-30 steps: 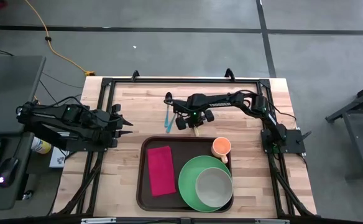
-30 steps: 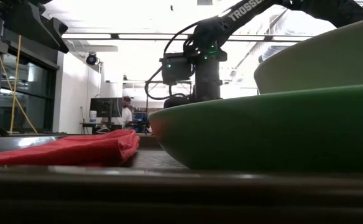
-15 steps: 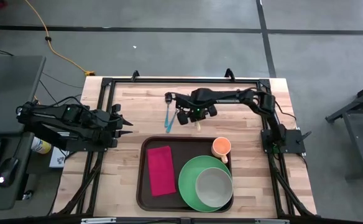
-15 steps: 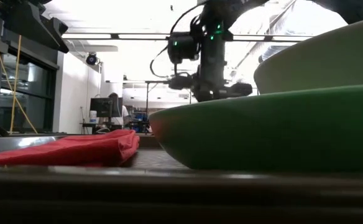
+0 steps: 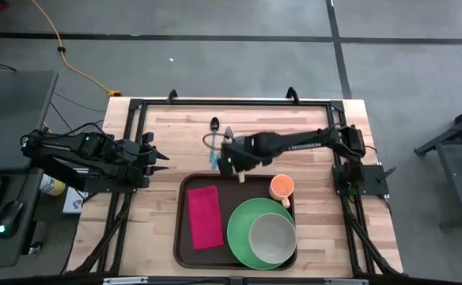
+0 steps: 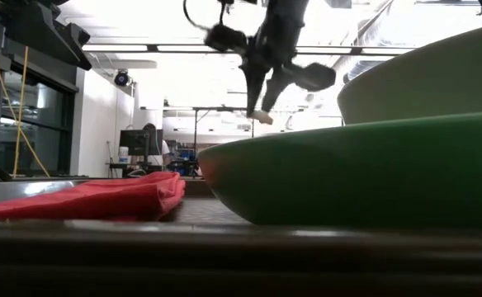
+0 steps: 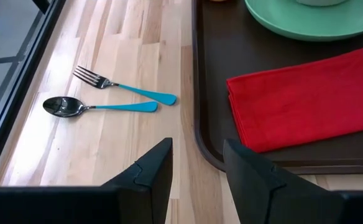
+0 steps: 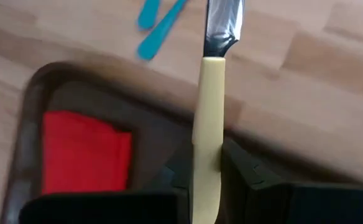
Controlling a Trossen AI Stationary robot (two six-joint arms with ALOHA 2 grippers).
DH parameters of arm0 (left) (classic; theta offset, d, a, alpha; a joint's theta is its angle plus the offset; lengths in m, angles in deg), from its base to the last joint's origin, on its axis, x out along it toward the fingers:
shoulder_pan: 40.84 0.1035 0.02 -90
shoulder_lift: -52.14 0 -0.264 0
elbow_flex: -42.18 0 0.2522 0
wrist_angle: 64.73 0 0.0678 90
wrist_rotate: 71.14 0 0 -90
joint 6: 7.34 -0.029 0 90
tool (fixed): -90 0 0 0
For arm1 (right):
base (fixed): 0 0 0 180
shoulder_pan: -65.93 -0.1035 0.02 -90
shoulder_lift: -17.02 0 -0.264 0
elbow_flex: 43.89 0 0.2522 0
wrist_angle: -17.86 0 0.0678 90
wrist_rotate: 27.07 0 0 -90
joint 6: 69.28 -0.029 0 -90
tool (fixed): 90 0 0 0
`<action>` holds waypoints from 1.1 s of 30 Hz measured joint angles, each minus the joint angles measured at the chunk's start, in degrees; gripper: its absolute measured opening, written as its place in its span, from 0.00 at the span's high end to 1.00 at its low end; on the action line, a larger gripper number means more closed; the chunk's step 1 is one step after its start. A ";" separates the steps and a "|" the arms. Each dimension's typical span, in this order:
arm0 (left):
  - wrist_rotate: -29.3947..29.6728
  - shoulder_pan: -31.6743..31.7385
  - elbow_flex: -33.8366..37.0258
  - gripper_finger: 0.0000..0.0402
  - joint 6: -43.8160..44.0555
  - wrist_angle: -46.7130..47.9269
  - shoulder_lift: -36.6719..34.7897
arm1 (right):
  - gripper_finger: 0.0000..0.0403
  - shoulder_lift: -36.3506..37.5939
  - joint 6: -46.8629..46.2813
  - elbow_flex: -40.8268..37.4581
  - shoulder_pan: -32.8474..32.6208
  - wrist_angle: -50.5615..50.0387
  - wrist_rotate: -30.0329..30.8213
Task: Set up tray
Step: Put the yellow knife on top of the red napkin
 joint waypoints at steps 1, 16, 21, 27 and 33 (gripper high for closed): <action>0.01 0.02 0.00 0.57 0.00 -0.06 -0.02 | 0.93 -0.02 -1.36 0.16 -1.40 0.82 0.66; 0.00 0.00 -0.02 0.57 -0.02 -1.32 -0.02 | 0.93 -1.79 -16.15 0.29 -15.80 15.85 9.65; -0.01 0.01 -0.02 0.57 -0.02 -1.21 -0.02 | 0.93 -4.22 -15.05 2.29 -17.12 21.47 11.16; -0.09 0.00 -0.02 0.57 -0.02 -1.18 -0.04 | 0.93 -11.91 -10.53 19.87 -17.10 8.97 10.48; -0.11 0.00 -0.02 0.57 0.00 -1.21 -0.04 | 0.93 -21.80 -14.13 37.55 -17.75 -6.67 5.85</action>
